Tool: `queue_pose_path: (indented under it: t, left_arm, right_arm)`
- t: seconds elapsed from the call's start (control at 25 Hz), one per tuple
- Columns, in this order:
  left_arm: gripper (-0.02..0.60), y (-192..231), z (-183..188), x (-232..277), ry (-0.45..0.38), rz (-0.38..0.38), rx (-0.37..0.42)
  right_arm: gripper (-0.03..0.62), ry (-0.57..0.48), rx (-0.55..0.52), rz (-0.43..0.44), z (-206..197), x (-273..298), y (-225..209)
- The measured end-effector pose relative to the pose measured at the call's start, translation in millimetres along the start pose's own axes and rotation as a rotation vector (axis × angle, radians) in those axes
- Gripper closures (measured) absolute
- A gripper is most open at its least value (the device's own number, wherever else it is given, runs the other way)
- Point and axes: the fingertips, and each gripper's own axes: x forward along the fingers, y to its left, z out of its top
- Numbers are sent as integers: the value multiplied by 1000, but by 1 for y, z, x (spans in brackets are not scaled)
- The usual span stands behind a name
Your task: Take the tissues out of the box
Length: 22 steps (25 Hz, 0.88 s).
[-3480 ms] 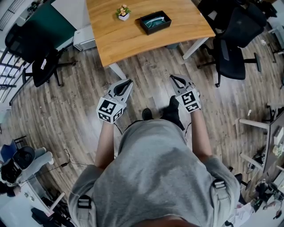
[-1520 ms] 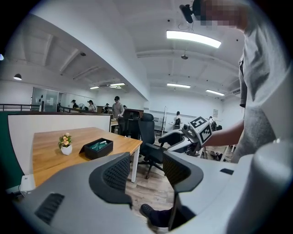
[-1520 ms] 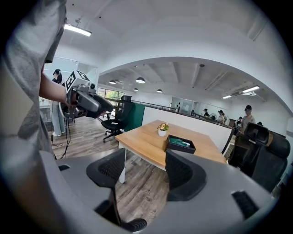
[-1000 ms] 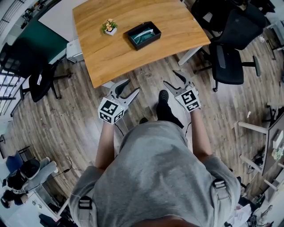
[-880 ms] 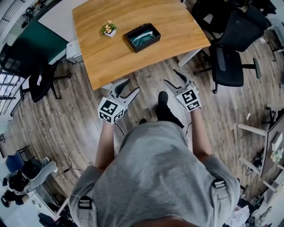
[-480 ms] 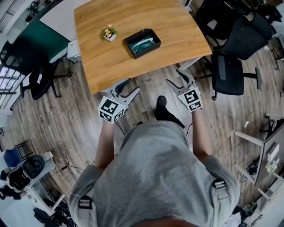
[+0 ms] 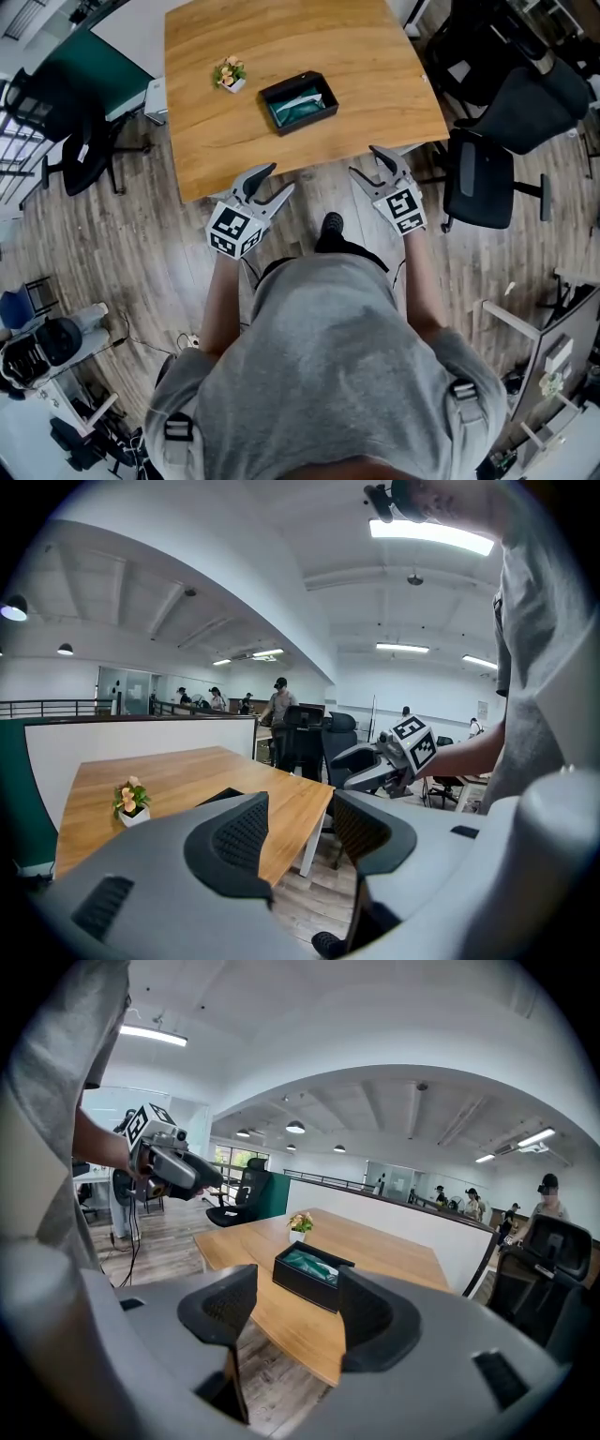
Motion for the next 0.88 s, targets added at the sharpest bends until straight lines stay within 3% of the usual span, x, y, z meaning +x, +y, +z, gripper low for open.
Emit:
queue_pose_path:
  t: [0.48, 0.88]
  left_arm:
    - [354, 12, 24, 57, -13, 83, 3]
    - [356, 8, 26, 75, 10, 103, 16]
  right_arm:
    - [321, -9, -49, 67, -6, 5, -62]
    - [321, -13, -42, 93, -21, 2, -71]
